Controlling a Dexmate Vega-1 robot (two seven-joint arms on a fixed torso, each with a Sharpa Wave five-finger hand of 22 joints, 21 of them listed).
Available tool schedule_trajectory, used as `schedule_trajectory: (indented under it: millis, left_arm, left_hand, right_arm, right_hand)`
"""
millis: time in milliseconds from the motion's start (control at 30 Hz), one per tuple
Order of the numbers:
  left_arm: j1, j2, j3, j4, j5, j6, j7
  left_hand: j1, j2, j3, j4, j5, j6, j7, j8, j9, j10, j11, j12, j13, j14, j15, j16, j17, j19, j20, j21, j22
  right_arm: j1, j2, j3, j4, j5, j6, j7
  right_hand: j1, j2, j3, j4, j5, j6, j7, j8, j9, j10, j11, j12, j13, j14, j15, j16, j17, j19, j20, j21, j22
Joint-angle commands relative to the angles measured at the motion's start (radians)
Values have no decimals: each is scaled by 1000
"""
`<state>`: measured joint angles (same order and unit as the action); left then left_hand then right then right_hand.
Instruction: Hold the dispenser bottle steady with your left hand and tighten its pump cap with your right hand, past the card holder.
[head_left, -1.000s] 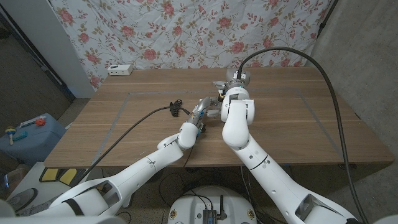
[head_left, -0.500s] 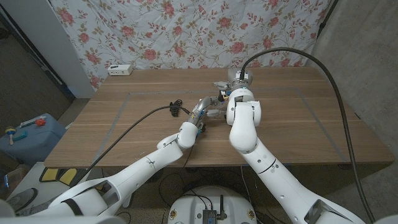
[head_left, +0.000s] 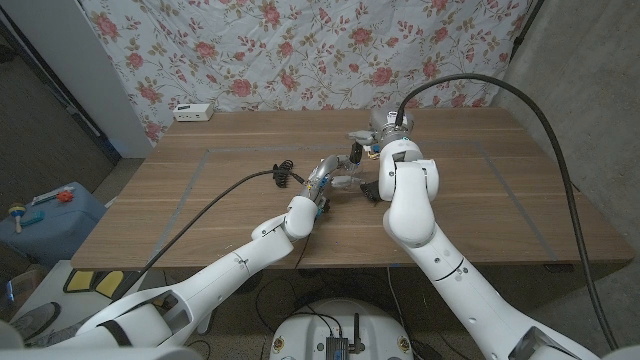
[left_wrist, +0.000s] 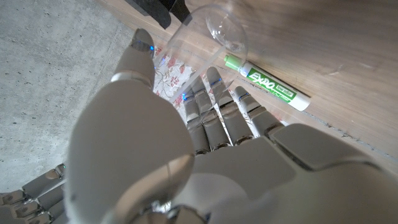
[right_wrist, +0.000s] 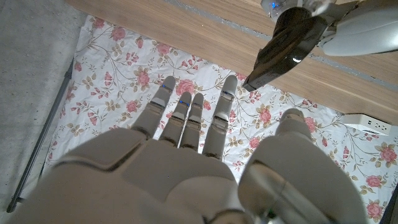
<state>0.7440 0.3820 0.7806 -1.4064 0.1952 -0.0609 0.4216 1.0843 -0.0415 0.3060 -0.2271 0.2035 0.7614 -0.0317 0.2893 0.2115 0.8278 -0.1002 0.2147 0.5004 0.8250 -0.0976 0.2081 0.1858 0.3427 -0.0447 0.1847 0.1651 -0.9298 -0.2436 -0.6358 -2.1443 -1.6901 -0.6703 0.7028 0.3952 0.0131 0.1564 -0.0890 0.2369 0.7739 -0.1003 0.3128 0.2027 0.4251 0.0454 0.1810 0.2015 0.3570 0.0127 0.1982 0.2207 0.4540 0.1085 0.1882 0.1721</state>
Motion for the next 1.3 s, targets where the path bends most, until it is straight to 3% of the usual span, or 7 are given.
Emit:
schedule_trajectory:
  millis: [33, 367, 633, 1033, 1100, 1300]
  left_arm:
    - [-4, -3, -1, 6, 2, 4, 5]
    - [-7, -4, 1, 6, 4, 6, 7]
    - [-9, -2, 2, 2, 6, 12, 5]
    - [-15, 1, 4, 0, 8, 13, -6]
    - [-16, 0, 5, 2, 8, 12, -6]
    - [-19, 0, 6, 3, 8, 11, -10]
  left_hand:
    - [-70, 143, 83, 85, 5, 166, -34, 5, 3, 15, -12, -1, -2, 11, -63, -5, 0, 0, -79, 2, 2]
    - [-68, 143, 85, 81, 5, 170, -31, 6, 3, 16, -11, -1, -2, 10, -63, -5, 1, -1, -79, 1, 2]
    - [-74, 140, 84, 83, 4, 172, -33, 6, 3, 18, -12, -1, -3, 12, -64, -5, 0, 0, -81, 2, 2]
    - [-81, 140, 87, 84, 5, 175, -37, 6, 2, 18, -14, -3, -7, 9, -65, -10, -3, 0, -80, 2, 2]
    - [-82, 140, 88, 84, 5, 174, -38, 5, 2, 18, -15, -3, -7, 9, -64, -10, -3, 0, -81, 2, 2]
    - [-81, 142, 90, 83, 5, 172, -38, 4, 2, 17, -14, -4, -7, 6, -65, -11, -3, -1, -79, 2, 2]
  right_arm:
    - [-7, -70, 57, -89, 99, 40, 49]
    - [2, -135, 105, -134, 240, 56, 82]
    - [21, -194, 109, -146, 309, 53, 80]
    - [36, -307, 107, -159, 398, 103, 3]
    - [34, -321, 112, -162, 428, 112, -20]
    - [45, -360, 105, -159, 472, 130, -59]
  right_hand:
    - [41, 8, 16, -28, -6, -68, -4, -22, 10, -47, -9, -3, 4, -49, 9, -11, -1, -25, 4, -4, 2]
    - [98, 18, 40, -60, -26, -216, -22, -76, 16, -131, -9, -3, 6, -125, 33, -12, -5, -64, 16, -5, 1]
    - [158, 23, 64, -76, -42, -355, -114, -119, 20, -213, -16, -1, 7, -184, 40, -7, -10, -93, 24, -2, 1]
    - [220, 11, 83, -89, -41, -409, -121, -120, 20, -260, -35, 2, 9, -231, 33, -10, -16, -123, 27, -5, 0]
    - [242, 4, 89, -92, -37, -421, -122, -120, 19, -266, -38, 5, 9, -225, 20, -5, -18, -128, 32, -5, 0]
    - [293, -15, 101, -91, -21, -445, -122, -116, 19, -338, -35, -5, 10, -247, 14, -7, -20, -143, 49, -5, -1]
